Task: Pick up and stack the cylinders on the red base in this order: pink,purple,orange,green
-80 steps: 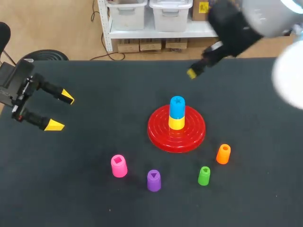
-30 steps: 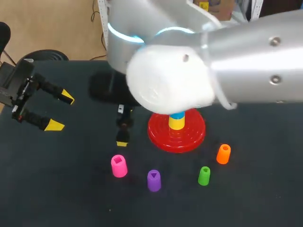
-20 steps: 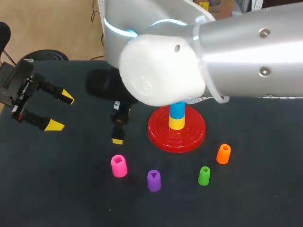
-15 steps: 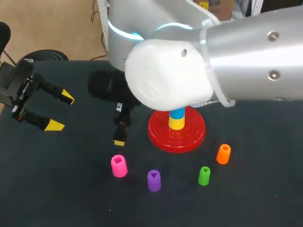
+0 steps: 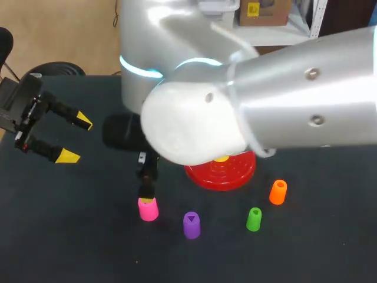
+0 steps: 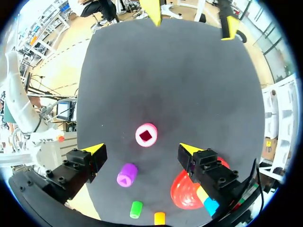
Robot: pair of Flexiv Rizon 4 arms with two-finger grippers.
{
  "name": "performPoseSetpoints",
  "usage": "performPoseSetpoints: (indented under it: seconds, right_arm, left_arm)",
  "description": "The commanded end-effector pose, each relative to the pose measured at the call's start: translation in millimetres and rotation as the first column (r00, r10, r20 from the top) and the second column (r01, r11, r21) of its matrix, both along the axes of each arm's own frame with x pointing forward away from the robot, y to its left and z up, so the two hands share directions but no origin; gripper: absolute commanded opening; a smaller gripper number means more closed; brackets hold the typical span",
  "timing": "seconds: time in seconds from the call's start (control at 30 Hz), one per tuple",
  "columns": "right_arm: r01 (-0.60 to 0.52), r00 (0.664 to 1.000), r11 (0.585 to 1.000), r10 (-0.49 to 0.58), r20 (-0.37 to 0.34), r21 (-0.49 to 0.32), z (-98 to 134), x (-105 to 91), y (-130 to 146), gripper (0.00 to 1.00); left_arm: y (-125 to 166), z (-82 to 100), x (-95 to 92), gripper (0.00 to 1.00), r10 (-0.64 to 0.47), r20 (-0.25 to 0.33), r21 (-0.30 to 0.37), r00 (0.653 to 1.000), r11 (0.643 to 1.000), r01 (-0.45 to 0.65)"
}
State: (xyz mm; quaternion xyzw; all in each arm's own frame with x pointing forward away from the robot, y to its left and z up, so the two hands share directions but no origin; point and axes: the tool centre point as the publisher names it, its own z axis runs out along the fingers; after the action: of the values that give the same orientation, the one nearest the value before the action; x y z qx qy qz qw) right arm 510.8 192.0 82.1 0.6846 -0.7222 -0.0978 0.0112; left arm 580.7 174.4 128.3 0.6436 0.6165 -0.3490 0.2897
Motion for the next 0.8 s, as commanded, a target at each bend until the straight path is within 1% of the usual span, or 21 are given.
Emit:
performPoseSetpoints:
  seconds: [0.03,0.37,0.57,0.8]
  right_arm:
    - [-0.013,0.999,1.0,0.012,-0.039,-0.027,-11.0,5.7,10.6,1.0]
    - [-0.011,0.997,1.0,0.009,-0.08,-0.029,-28.3,1.7,12.0,1.0]
    - [-0.024,0.997,0.999,0.021,-0.076,-0.035,-33.4,-3.5,16.2,1.0]
    - [-0.021,0.998,0.999,0.018,-0.068,-0.049,-39.9,-6.3,14.7,1.0]
  left_arm:
    - [0.1,-1.2,0.4,1.0,-0.001,0.002,-0.001,1.0,1.0,0.001]
    - [0.1,-1.2,0.4,1.0,-0.001,0.002,-0.001,1.0,1.0,0.001]
    - [0.1,-1.2,0.4,1.0,-0.001,0.002,-0.001,1.0,1.0,0.001]
    - [0.1,-1.2,0.4,1.0,-0.001,0.002,-0.001,1.0,1.0,0.001]
